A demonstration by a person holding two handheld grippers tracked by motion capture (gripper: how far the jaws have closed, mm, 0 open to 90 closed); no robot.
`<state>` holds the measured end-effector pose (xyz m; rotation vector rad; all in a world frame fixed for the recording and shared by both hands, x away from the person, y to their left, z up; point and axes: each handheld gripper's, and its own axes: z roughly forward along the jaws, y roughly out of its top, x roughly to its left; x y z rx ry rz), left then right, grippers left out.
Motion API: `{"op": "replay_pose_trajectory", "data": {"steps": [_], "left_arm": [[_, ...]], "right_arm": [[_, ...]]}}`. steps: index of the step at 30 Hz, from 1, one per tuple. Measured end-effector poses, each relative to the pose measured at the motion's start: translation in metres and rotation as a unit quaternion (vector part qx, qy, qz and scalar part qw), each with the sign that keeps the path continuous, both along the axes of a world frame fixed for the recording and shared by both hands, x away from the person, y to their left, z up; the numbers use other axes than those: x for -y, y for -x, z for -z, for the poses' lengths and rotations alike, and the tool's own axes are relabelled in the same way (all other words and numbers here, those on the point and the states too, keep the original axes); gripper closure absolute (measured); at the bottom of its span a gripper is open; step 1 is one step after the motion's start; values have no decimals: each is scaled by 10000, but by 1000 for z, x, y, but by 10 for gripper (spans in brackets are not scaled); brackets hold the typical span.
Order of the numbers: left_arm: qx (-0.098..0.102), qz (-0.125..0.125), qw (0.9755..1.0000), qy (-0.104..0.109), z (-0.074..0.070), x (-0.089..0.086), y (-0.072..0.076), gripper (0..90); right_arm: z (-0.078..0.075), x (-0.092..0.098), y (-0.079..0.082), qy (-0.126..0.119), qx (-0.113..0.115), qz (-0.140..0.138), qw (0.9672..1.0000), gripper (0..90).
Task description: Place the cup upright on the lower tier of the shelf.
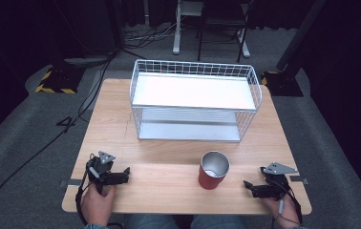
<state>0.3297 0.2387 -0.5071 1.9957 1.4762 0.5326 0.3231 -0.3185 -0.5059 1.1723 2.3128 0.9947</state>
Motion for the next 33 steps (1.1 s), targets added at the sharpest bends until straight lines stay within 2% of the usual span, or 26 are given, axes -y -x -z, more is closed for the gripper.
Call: {"op": "replay_pose_trajectory", "data": {"steps": [3,5,10,11,13,17,21,23,24,25,29,33], "left_arm": [[1,-2,10000,6,0,0,0,2],[1,-10,10000,10,0,0,0,2],[-1,-2,10000,0,0,0,0,1],[-5,9,10000,-9,0,0,0,1],[5,-1,10000,-17,0,1,-1,1],[1,-16,10000,-4,0,2,-2,1],[3,-30,10000,0,0,2,-3,2],[2,-30,10000,1,0,2,-3,2],[2,-30,10000,1,0,2,-3,2],[2,-29,10000,0,0,2,-3,2],[2,-30,10000,1,0,2,-3,2],[2,-30,10000,0,0,2,-3,2]], "right_arm": [[0,2,1,-51,29,27,10000,135],[-1,4,1,-180,28,-25,9998,163],[-2,5,3,-276,101,-6,9996,162],[-2,6,4,-414,172,-2,9990,157],[-3,6,7,-543,257,-9,9982,152],[-6,1,16,-677,423,-88,9968,93],[-11,-5,25,-900,709,-164,9933,1],[-13,-10,29,-1005,816,-279,9912,0],[-13,-10,29,-1005,816,-279,9912,0],[-15,-15,33,-1092,931,-385,9889,0],[-18,-24,39,-1311,1118,-567,9834,0],[-20,-31,44,-1484,1228,-650,9791,0]]}}
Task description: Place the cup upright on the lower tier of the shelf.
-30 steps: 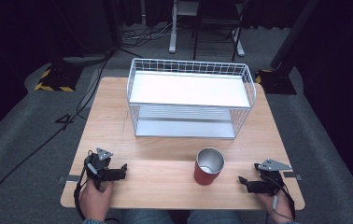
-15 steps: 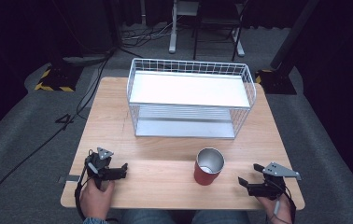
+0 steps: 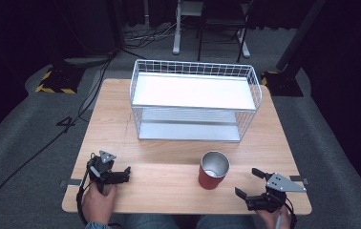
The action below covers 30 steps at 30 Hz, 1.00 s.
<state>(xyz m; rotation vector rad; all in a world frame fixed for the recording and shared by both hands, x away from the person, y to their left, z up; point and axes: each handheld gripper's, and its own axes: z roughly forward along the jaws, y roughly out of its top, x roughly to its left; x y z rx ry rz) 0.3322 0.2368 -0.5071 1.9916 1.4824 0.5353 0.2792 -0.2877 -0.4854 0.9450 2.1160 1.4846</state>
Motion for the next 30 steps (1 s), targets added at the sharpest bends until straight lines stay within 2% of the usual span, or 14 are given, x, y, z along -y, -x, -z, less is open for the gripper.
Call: {"op": "replay_pose_trajectory", "data": {"steps": [6,14,22,26,30], "left_arm": [[1,-1,10000,1,0,0,0,2],[-1,-2,10000,-3,0,0,0,2],[0,1,10000,0,0,0,0,2],[0,-1,10000,1,0,0,0,2],[0,0,10000,-1,0,0,0,2]], "right_arm": [[-1,-10,4,-136,48,-109,9998,0],[0,-36,3,-161,-27,-403,9991,0],[1,-60,-6,-6,-128,-521,9986,0],[4,-69,-11,208,-181,-511,9983,0],[7,-75,-17,261,-295,-451,9982,0]]}}
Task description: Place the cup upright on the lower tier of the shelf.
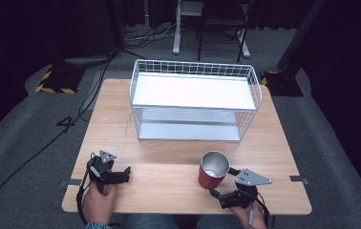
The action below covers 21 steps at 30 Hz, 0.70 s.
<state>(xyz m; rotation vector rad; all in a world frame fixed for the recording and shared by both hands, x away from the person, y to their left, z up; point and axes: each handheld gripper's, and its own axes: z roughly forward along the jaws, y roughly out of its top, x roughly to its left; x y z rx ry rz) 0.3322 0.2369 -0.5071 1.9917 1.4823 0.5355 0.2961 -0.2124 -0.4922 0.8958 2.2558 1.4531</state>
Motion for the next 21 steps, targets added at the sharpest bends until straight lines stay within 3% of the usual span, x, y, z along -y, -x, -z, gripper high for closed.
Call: {"op": "replay_pose_trajectory", "data": {"steps": [5,14,21], "left_arm": [[0,0,10000,0,0,0,0,2],[0,0,10000,2,0,0,0,2],[0,0,10000,1,0,0,0,2]], "right_arm": [[2,-9,-7,150,-110,5,9998,0],[7,-19,-15,197,-253,66,9995,1],[9,-20,-18,182,-328,25,9993,129]]}}
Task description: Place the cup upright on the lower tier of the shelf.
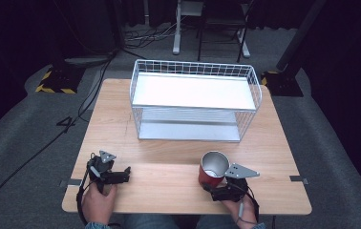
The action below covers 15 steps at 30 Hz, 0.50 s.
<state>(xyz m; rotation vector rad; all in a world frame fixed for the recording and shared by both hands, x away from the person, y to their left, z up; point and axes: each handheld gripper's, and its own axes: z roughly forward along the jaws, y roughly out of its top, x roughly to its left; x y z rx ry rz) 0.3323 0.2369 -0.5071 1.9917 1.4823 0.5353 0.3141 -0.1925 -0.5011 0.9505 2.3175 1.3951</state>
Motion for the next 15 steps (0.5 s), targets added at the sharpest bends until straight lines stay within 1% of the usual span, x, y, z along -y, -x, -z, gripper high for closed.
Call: {"op": "replay_pose_trajectory", "data": {"steps": [5,15], "left_arm": [[-1,0,10000,-1,0,0,0,2],[0,-1,10000,1,0,0,0,2]], "right_arm": [[0,-1,0,57,21,-4,10000,149],[0,-2,2,181,231,-32,9996,169]]}}
